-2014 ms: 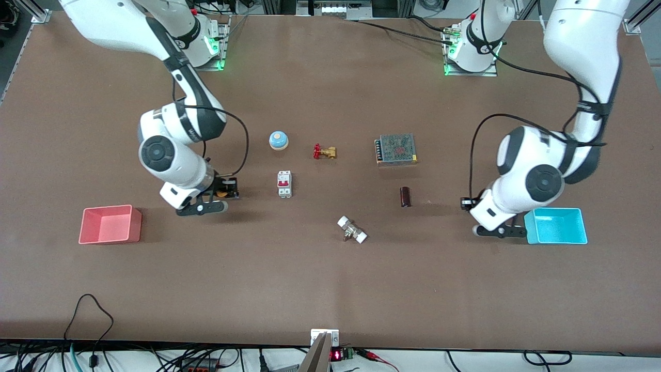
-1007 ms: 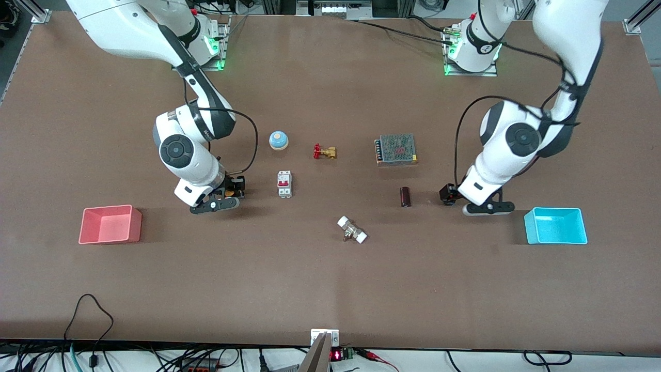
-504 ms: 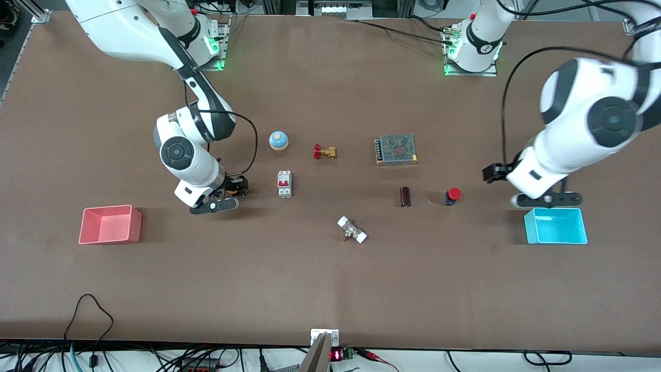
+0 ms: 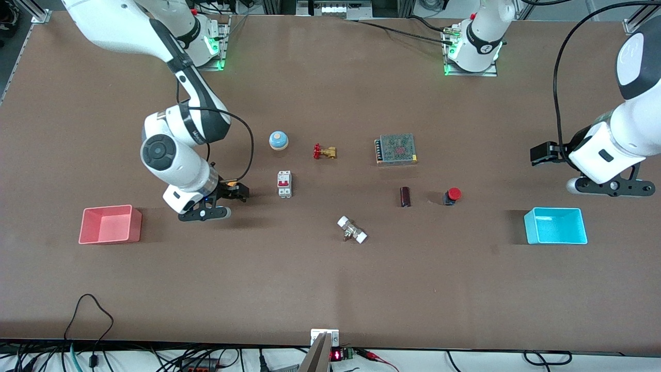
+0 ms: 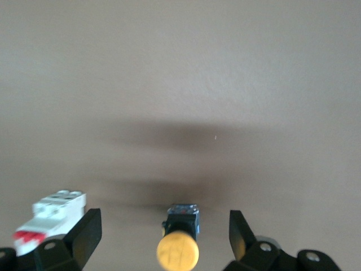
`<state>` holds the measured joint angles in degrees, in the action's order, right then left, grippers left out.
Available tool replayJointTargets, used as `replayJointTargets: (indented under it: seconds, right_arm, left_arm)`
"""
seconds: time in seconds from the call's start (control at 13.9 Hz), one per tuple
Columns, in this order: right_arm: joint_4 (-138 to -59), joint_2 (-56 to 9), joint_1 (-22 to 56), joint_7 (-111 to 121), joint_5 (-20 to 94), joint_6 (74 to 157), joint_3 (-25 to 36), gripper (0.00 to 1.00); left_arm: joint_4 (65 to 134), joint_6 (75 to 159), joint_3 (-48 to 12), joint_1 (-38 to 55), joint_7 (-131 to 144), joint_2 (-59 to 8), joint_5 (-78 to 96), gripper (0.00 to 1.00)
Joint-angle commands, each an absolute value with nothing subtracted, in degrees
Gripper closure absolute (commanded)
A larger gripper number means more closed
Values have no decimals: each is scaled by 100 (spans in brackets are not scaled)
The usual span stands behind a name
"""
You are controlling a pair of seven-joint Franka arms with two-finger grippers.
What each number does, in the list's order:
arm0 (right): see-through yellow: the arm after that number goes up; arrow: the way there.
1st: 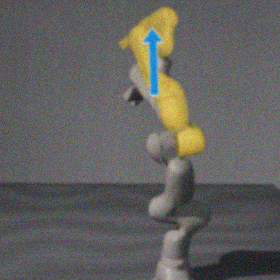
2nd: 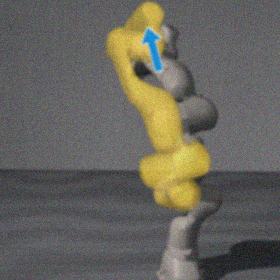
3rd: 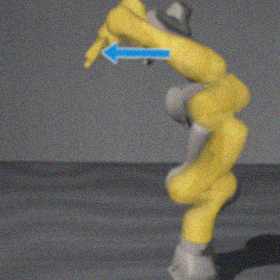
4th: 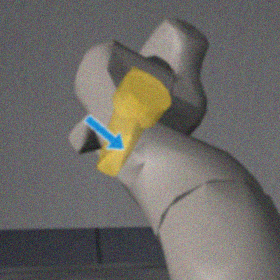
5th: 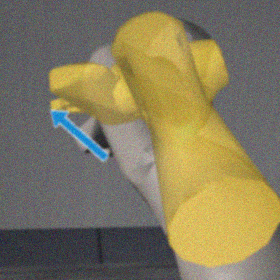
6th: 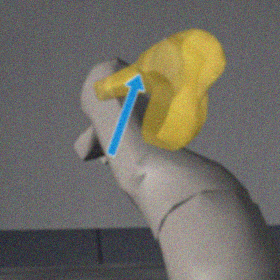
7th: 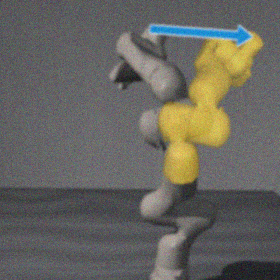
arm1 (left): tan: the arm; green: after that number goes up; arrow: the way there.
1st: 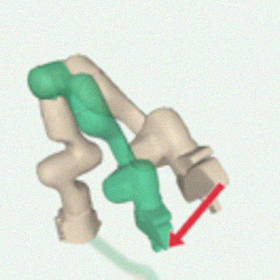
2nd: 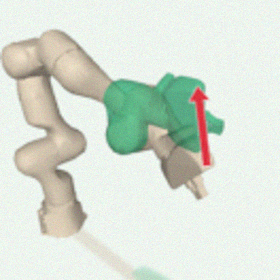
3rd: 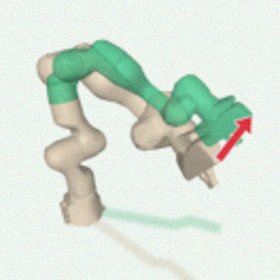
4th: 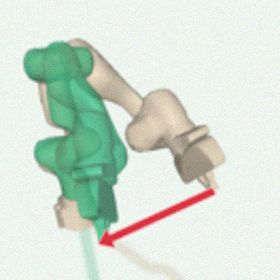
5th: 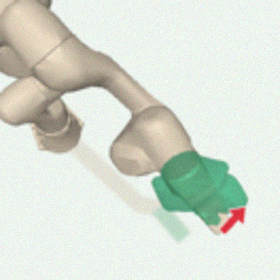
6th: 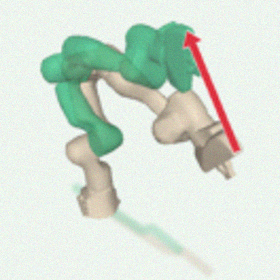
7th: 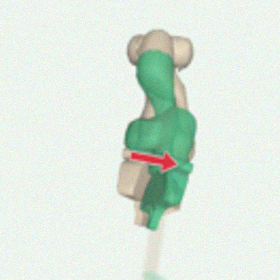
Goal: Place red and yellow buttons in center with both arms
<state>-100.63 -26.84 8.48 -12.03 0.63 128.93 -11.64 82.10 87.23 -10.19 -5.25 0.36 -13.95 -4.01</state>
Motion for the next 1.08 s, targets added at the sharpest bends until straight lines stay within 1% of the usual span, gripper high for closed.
replayJointTargets:
  seconds: [0.0, 0.07, 0.14, 0.22, 0.29, 0.36, 0.5, 0.72, 1.01]
  right_arm:
    - [-9546, -2234, 738, -651, 439, 11842, -977, 0]
    - [-9484, -2050, 738, -607, 405, 11613, -819, 0]
    - [-9475, -1830, 730, -432, 404, 11323, -687, 0]
    - [-9457, -1619, 686, -83, 404, 10964, -564, 0]
    - [-9379, -1443, 642, 217, 387, 10638, -397, 0]
    - [-9274, -1311, 624, 281, 361, 10435, -222, 0]
    - [-9124, -1108, 615, 264, 299, 10065, -18, 0]
    - [-8983, -888, 624, 255, -429, 9660, -18, 0]
    - [-8956, -835, 606, 255, -387, 9554, -9, 0]
  left_arm:
    - [9064, 9469, -452, -249, -666, -576, -132, 0]
    - [9645, 10092, -5, 32, -720, -136, -132, 0]
    - [9998, 10421, 200, 140, -729, 164, -132, 0]
    - [10106, 10398, 202, 254, -677, 289, -132, 0]
    - [10064, 10302, 193, 272, -677, 255, -149, 0]
    - [9976, 10101, 193, 238, -720, 159, -149, 0]
    - [9879, 9985, 193, 255, -712, 141, -158, 0]
    - [9853, 9984, 176, 290, -686, 123, -281, 0]
    - [9835, 9976, 167, 299, -694, 123, -281, 0]
